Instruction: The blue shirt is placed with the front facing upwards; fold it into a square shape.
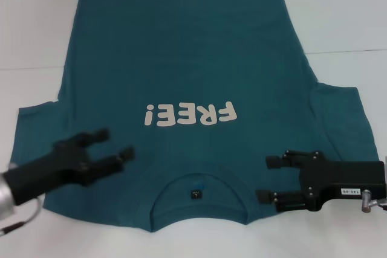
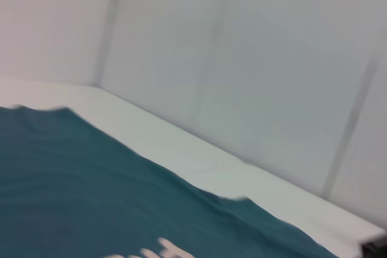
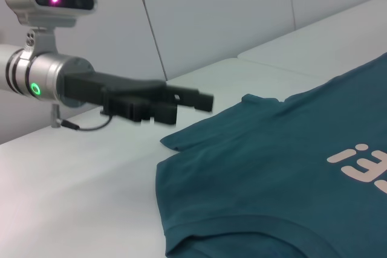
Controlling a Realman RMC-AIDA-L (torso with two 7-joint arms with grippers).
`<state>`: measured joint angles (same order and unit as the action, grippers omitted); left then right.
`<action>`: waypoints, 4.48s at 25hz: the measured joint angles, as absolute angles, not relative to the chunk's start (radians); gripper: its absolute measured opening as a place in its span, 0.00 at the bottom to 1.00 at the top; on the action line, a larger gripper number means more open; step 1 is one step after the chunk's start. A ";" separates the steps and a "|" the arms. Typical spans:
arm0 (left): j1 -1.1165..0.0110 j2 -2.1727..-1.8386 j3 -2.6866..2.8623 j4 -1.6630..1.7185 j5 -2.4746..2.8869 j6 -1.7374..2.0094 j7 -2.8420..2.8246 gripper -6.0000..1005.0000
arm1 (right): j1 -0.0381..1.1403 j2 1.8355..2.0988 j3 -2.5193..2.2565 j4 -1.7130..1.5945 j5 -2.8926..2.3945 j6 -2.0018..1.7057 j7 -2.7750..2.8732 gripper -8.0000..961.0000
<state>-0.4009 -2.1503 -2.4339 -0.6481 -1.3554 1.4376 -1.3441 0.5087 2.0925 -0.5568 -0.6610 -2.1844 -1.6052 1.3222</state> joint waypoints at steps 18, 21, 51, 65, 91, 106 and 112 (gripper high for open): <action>-0.394 -2.088 -2.662 -0.873 -1.012 1.265 -2.019 0.88 | 0.512 2.092 -0.557 -0.660 -2.184 -1.614 1.329 0.95; -0.417 -2.083 -2.661 -0.867 -0.930 1.194 -2.084 0.88 | 0.514 2.093 -0.557 -0.660 -2.184 -1.610 1.328 0.95; -0.483 -2.074 -2.584 -0.754 -0.840 0.971 -2.069 0.88 | 0.537 2.092 -0.558 -0.660 -2.185 -1.606 1.331 0.95; -0.512 -2.074 -2.553 -0.699 -0.814 0.923 -2.065 0.88 | 0.537 2.092 -0.558 -0.660 -2.186 -1.607 1.332 0.95; -0.512 -2.085 -2.551 -0.726 -0.825 0.945 -2.050 0.17 | 0.538 2.094 -0.558 -0.660 -2.184 -1.619 1.344 0.95; -0.499 -2.091 -2.554 -0.797 -0.827 0.966 -2.040 0.04 | 0.534 2.094 -0.551 -0.660 -2.180 -1.629 1.348 0.95; -0.479 -2.112 -2.554 -0.900 -0.836 1.015 -2.044 0.04 | 0.529 2.092 -0.552 -0.660 -2.154 -1.636 1.348 0.95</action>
